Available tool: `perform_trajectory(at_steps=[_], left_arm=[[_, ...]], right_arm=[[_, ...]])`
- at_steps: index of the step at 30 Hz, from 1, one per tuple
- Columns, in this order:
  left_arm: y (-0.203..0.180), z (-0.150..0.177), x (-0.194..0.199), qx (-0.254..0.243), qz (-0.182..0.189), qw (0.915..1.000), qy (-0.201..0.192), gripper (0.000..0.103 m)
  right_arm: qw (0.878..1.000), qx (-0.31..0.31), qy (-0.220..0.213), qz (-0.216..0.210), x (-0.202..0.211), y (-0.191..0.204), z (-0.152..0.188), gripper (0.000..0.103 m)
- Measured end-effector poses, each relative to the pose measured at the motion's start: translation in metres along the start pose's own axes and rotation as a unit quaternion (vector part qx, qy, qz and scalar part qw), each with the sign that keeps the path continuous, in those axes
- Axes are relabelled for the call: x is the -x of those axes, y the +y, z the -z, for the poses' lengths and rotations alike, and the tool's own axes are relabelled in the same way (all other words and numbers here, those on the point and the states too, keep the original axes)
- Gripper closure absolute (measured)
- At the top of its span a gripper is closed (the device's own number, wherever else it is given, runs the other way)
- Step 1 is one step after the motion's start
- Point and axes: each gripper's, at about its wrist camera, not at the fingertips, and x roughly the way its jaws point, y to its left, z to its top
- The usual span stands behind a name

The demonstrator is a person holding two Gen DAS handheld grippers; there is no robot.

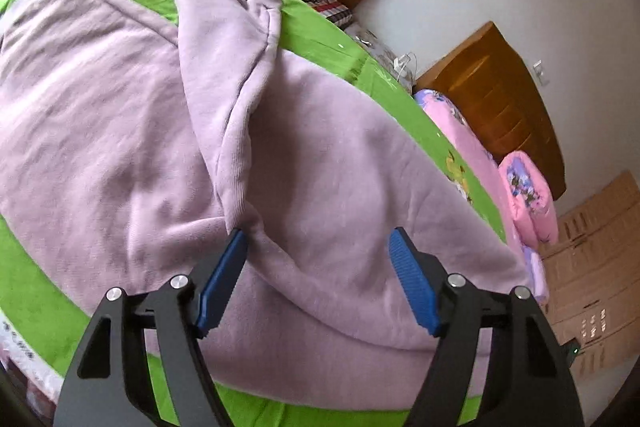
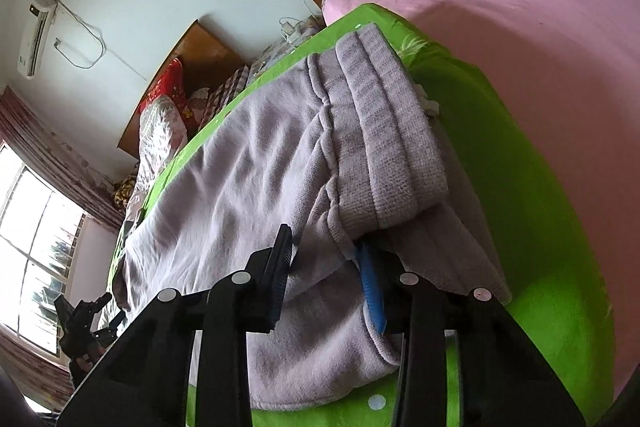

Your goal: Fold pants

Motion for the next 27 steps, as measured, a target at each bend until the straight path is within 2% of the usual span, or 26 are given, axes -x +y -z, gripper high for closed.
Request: perform_trajectory(at_steps=[4,6,9,14,16,17,19,20,21,22,25,27], left_arm=[[-0.003,0.004,0.001,-0.016,-0.029,0.9994,-0.008,0.03],[-0.005,0.007,0.016,-0.024,-0.03,0.9989,-0.025,0.03],[-0.007,0.01,0.033,-0.046,-0.061,0.9956,-0.055,0.026],[0.005,0.001,0.006,-0.04,-0.058,0.9972,-0.027,0.026],[0.001,0.0,-0.002,-0.063,-0.069,0.9949,-0.039,0.027],[-0.001,-0.002,-0.007,-0.073,-0.081,0.9934,-0.037,0.032],[-0.001,-0.003,-0.009,-0.08,-0.105,0.9904,-0.039,0.071],[-0.001,-0.003,-0.008,-0.083,-0.11,0.9896,-0.039,0.078],[0.001,-0.002,-0.006,-0.086,-0.111,0.9892,-0.04,0.09],[0.002,-0.002,-0.004,-0.088,-0.107,0.9895,-0.041,0.097],[0.0,-0.005,0.008,-0.094,-0.088,0.9904,-0.051,0.098],[-0.009,-0.014,0.02,-0.101,-0.064,0.9908,-0.064,0.098]], right_arm=[[1.0,0.005,0.003,0.004,0.001,0.001,0.002,0.067],[1.0,0.003,0.004,0.004,0.001,0.001,0.003,0.067],[1.0,0.001,0.002,0.002,0.0,-0.001,0.005,0.067],[1.0,0.016,0.008,0.011,-0.003,0.002,0.003,0.067],[1.0,0.018,0.01,0.012,-0.003,0.002,0.002,0.067],[1.0,0.018,0.01,0.013,-0.003,0.001,0.002,0.067],[1.0,0.018,0.011,0.013,-0.003,0.001,0.002,0.067],[1.0,0.02,0.011,0.014,-0.003,0.001,0.002,0.067],[1.0,0.023,0.009,0.015,-0.003,0.002,0.003,0.067],[0.999,0.027,0.004,0.016,-0.003,0.002,0.004,0.07],[0.999,0.041,-0.01,0.031,0.001,0.006,0.004,0.086],[0.999,0.039,-0.02,0.01,0.01,0.012,-0.008,0.087]])
